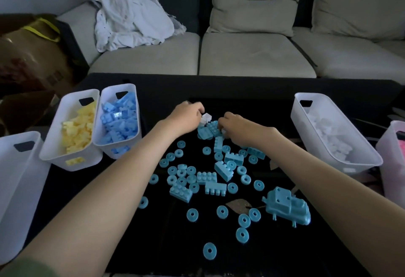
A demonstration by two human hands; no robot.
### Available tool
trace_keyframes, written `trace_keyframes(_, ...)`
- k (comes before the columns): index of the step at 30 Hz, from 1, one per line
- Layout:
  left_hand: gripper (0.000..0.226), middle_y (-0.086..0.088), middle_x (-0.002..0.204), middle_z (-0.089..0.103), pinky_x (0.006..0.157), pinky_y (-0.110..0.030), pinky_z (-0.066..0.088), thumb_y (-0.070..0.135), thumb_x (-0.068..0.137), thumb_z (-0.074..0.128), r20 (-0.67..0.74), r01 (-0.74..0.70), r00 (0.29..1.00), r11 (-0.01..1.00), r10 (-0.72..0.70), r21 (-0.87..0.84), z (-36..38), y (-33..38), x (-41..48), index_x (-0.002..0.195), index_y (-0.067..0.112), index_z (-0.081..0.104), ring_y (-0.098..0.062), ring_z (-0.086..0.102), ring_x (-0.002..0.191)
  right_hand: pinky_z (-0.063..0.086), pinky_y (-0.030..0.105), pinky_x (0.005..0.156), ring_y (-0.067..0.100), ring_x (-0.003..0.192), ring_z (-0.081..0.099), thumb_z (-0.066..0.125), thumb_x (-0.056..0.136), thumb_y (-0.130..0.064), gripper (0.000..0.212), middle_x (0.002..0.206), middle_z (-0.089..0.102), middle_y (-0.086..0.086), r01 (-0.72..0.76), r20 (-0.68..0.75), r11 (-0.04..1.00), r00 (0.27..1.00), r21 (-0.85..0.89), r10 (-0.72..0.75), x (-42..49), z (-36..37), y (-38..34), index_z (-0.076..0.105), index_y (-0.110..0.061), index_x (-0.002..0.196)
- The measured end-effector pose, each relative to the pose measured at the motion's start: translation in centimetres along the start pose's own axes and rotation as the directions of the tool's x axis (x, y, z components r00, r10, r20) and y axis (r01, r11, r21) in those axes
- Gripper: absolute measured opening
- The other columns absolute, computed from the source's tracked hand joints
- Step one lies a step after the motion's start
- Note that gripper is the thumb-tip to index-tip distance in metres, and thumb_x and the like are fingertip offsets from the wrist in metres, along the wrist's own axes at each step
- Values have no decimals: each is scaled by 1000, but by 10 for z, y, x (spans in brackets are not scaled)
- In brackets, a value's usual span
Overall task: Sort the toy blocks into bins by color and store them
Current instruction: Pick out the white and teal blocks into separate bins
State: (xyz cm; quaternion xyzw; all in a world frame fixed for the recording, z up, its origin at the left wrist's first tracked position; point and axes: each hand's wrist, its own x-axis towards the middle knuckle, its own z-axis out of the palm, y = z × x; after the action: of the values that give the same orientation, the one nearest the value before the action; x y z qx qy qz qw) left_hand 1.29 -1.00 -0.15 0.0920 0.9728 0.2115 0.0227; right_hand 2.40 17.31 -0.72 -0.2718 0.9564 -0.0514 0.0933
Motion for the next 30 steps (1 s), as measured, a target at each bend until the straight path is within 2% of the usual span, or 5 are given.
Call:
trace_keyframes(3, 22, -12, 119, 41, 81, -30, 32, 30, 99, 33, -14, 17, 1000, 999, -18, -27, 14, -5, 2, 111, 24, 50, -21, 36, 103, 36, 24, 67, 10, 84, 44, 46, 95, -14, 9, 101, 41, -3, -20, -60, 993, 998, 117, 28, 6, -10, 7, 48, -18, 103)
trace_keyframes(7, 26, -12, 124, 37, 84, -33, 31, 37, 96, 42, 88, 47, 995, 997, -53, 67, 21, -12, 0, 119, 25, 44, -29, 33, 118, 35, 22, 58, 9, 77, 50, 45, 97, -23, 4, 99, 50, -2, -45, -151, 953, 984, 300, 94, 18, -28, 9, 45, -22, 101)
trace_keyframes(13, 24, -7, 108, 44, 80, -31, 38, 38, 94, 49, -1, 49, 999, 998, -49, -31, 8, -24, -2, 107, 19, 45, -22, 43, 102, 42, 30, 79, 22, 111, 47, 47, 94, -7, 56, 128, 43, 7, -4, -29, 999, 1000, 45, 6, 49, -11, -14, 28, -26, 143)
trace_keyframes(20, 22, -4, 97, 49, 61, -26, 35, 36, 98, 44, -68, 57, 996, 998, -60, -36, -3, -21, -14, 99, 14, 43, -17, 50, 84, 50, 37, 78, 20, 88, 53, 43, 97, -20, 23, 103, 51, 3, -81, -20, 994, 997, -68, 80, 51, -18, -16, 50, -16, 118)
trace_keyframes(30, 20, 2, 86, 46, 55, -23, 31, 34, 99, 41, 42, 58, 998, 997, -57, -42, -2, 15, -41, 100, 15, 42, -9, 47, 74, 48, 34, 74, 20, 89, 52, 50, 94, -19, 22, 105, 48, 3, -140, 16, 990, 990, 32, 139, 21, -7, -7, 52, -15, 115)
